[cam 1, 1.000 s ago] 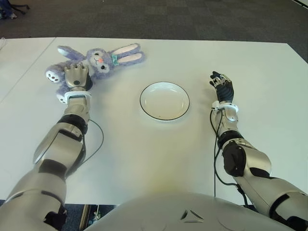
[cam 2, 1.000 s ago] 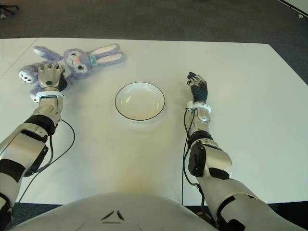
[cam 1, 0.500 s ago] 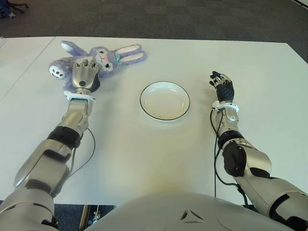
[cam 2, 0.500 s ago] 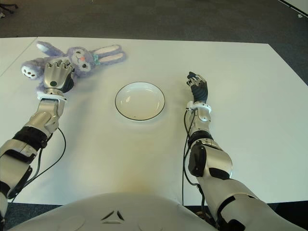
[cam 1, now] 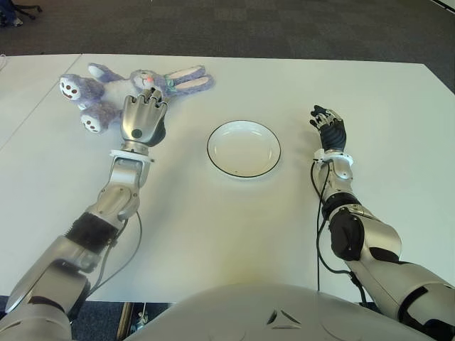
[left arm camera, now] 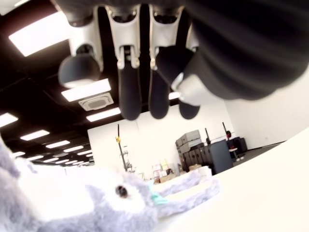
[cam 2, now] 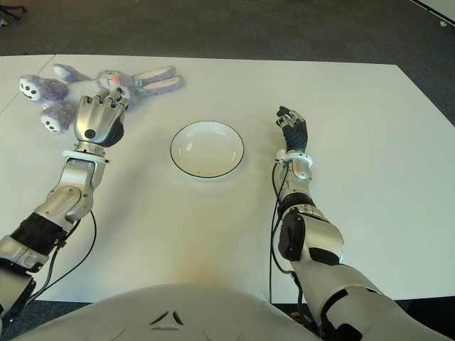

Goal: Put the doll into the plate.

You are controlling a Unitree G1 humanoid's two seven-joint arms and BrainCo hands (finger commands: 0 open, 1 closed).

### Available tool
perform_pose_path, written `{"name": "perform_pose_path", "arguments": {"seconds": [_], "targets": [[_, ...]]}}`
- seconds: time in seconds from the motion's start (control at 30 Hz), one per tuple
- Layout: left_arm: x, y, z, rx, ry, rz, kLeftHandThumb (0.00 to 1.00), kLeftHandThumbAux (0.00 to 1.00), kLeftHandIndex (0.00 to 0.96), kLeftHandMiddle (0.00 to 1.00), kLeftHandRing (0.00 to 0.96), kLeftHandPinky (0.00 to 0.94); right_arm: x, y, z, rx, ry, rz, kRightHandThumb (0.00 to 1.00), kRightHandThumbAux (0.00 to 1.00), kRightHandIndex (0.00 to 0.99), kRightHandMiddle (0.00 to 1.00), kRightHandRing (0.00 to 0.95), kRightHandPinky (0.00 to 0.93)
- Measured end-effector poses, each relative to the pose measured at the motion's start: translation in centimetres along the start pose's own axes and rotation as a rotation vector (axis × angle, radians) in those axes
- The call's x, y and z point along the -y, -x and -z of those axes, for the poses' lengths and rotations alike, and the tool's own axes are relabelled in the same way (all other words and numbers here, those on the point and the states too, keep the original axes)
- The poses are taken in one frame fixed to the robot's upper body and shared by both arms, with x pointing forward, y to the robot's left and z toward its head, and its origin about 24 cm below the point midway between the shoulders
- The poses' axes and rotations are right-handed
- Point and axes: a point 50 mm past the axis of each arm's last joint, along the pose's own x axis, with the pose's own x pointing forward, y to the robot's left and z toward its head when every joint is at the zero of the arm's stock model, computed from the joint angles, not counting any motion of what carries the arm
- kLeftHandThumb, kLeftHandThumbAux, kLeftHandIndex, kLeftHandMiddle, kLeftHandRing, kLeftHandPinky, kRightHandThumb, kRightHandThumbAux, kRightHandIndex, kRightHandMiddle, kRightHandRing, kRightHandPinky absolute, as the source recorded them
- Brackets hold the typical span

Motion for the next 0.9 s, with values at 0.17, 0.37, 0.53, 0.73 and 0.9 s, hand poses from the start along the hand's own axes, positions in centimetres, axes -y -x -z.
{"name": "perform_pose_path", "arguments": {"seconds": [0.17, 0.37, 0.53, 0.73, 0.9], "targets": [[-1.0, 0.8, -0.6, 0.014, 0.016, -0.021, 0.848, 0.665, 0.405, 0.558, 0.803, 0.837, 0.0, 0.0, 0.0, 0.0, 0.001, 0.001, 0.696, 0.735, 0.404, 0.224, 0.207, 0.22], [-2.0, 1.4, -1.4, 0.029, 0.059, -0.042, 0.848, 0.667, 0.399, 0.549, 0.814, 0.848, 0.0, 0.0, 0.0, -0.001, 0.001, 0.001, 0.696, 0.735, 0.404, 0.221, 0.201, 0.205], [-2.9, 1.6, -1.7, 0.044, 0.091, -0.063, 0.849, 0.667, 0.398, 0.548, 0.814, 0.845, 0.0, 0.0, 0.0, -0.001, 0.001, 0.001, 0.696, 0.735, 0.405, 0.223, 0.203, 0.205], [-3.9, 1.6, -1.9, 0.059, 0.115, -0.099, 0.848, 0.667, 0.398, 0.545, 0.805, 0.828, 0.0, 0.0, 0.0, -0.001, 0.002, 0.003, 0.696, 0.735, 0.404, 0.223, 0.201, 0.203], [-3.9, 1.2, -1.2, 0.052, 0.101, -0.155, 0.847, 0.665, 0.406, 0.556, 0.769, 0.766, 0.0, 0.0, 0.0, -0.002, 0.003, 0.004, 0.697, 0.735, 0.405, 0.221, 0.198, 0.201]]}}
